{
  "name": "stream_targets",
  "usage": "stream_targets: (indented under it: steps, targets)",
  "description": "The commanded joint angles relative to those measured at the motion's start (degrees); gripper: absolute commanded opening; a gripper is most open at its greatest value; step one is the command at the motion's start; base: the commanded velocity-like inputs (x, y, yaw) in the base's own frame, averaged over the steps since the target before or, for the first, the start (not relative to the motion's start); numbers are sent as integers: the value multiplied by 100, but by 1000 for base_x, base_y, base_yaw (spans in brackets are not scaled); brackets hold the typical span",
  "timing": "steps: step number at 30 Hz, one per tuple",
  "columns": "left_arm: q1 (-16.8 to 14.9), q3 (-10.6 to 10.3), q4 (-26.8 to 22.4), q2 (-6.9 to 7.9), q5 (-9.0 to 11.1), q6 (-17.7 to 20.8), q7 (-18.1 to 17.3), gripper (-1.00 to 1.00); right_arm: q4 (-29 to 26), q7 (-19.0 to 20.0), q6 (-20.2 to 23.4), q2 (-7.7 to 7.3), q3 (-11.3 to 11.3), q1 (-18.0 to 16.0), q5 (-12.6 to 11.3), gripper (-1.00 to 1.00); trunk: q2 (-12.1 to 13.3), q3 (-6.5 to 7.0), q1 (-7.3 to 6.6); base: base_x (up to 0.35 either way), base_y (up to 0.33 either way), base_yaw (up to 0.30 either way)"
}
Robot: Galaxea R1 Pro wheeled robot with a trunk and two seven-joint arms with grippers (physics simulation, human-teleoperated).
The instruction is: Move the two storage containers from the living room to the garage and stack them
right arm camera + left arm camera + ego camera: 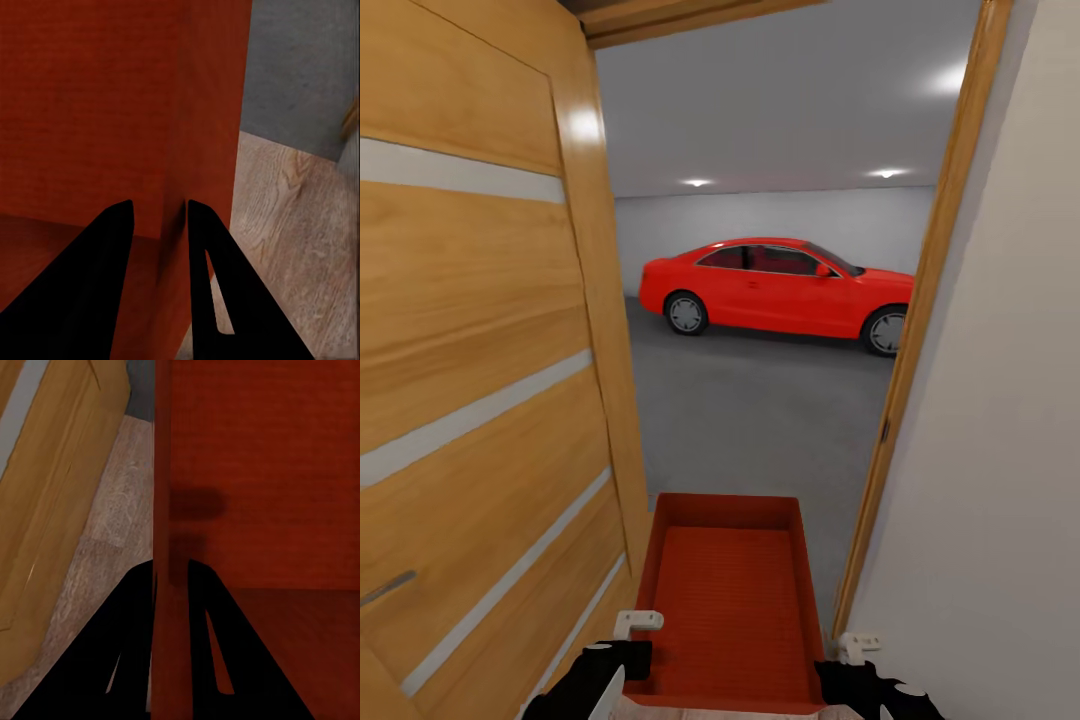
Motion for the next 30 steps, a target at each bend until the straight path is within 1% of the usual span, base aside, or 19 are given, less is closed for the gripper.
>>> stream_targets:
  steps: [1, 7, 12, 30]
  targets:
    - [-9, 73, -27, -33, -42, 52, 205, -100, -5, -59, 29, 0, 72, 3, 312, -100, -12, -12, 3, 0, 0, -269]
    - [-9, 73, -27, -33, -42, 52, 206, -100, -5, -59, 29, 1, 72, 3, 314, -100, -12, -12, 3, 0, 0, -251]
    - [-9, 73, -27, -33, -42, 52, 206, -100, -5, -60, 29, 5, 72, 3, 314, -100, -12, -12, 3, 0, 26, -56]
    - [-9, 73, -27, -33, -42, 54, 205, -100, -5, -59, 29, 1, 72, 3, 315, -100, -12, -12, 3, 0, 205, -1]
